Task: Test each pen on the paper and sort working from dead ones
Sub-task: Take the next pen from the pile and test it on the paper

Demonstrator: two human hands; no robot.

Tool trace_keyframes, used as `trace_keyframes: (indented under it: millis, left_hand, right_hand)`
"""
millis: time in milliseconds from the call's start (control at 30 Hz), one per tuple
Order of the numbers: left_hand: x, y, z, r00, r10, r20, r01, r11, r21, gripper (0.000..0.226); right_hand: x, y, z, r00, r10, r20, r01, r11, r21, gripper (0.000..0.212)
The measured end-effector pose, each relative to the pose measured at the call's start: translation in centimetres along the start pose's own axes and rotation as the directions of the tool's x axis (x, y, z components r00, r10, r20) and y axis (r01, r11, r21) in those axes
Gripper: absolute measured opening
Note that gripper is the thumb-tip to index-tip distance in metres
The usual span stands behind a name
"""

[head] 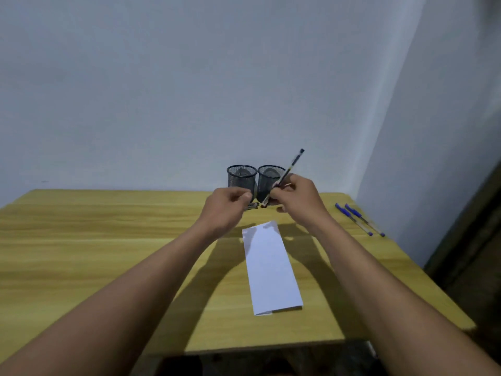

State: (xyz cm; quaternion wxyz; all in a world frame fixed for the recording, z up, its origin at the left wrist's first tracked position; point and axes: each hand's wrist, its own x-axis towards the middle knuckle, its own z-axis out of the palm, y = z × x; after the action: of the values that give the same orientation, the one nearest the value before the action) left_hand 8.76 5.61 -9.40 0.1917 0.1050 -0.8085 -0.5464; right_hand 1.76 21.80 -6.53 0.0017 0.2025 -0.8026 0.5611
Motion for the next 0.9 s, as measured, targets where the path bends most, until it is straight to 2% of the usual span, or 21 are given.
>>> trace_keyframes:
  millis: [67,167,400,533,633,767,900]
  left_hand:
    - [-0.8,0.5,0.6,0.992,-0.078,0.101,0.098,0.974,-0.205,0.022]
    - [-1.9,1.6,0.8,0.991,-0.091,0.093,0.121,0.903,-0.411,0.013]
    - [-2.6,2.3,-0.9,0.999,-0.03,0.042,0.044,0.925,-0.378,0.009]
    - [-2.4,2.0,-1.5,1.0,-0.01,-0.003,0.008,0.951,-0.31,0.009]
    - [-2.3,0.1,-3.6,0.997,-0.034,-0.072,0.016,0.971,-0.239,0.013]
    - [-2.7,-3.4,-6.5,0.995,-0.048,-0.083,0.051,0.998,0.037,0.005]
    - [-2.1,-4.1,-4.5,0.989,-0.007,-0.149,0.047,0.963,0.266,0.005]
  right_hand:
    - [-1.3,-0.5,0.0,0.995,0.087,0.042,-0.095,0.958,0.27,0.005]
    - [-2.7,-0.5,0.1,0.985,0.144,0.1,-0.174,0.872,0.457,0.009]
    - [-3.6,-0.4,1.0,0.994,0.087,0.068,-0.11,0.833,0.543,0.008]
    - [-3.3,-0.5,2.1,0.996,0.063,0.065,-0.087,0.856,0.509,0.01]
    - [-2.5,0.0,1.2,0.993,0.114,-0.022,-0.08,0.811,0.58,0.011]
    - [-2.5,0.8,0.0,0.993,0.09,0.077,-0.115,0.897,0.427,0.007]
    - [-3.5,1.6,2.3,0.99,0.08,0.113,-0.11,0.947,0.301,0.01]
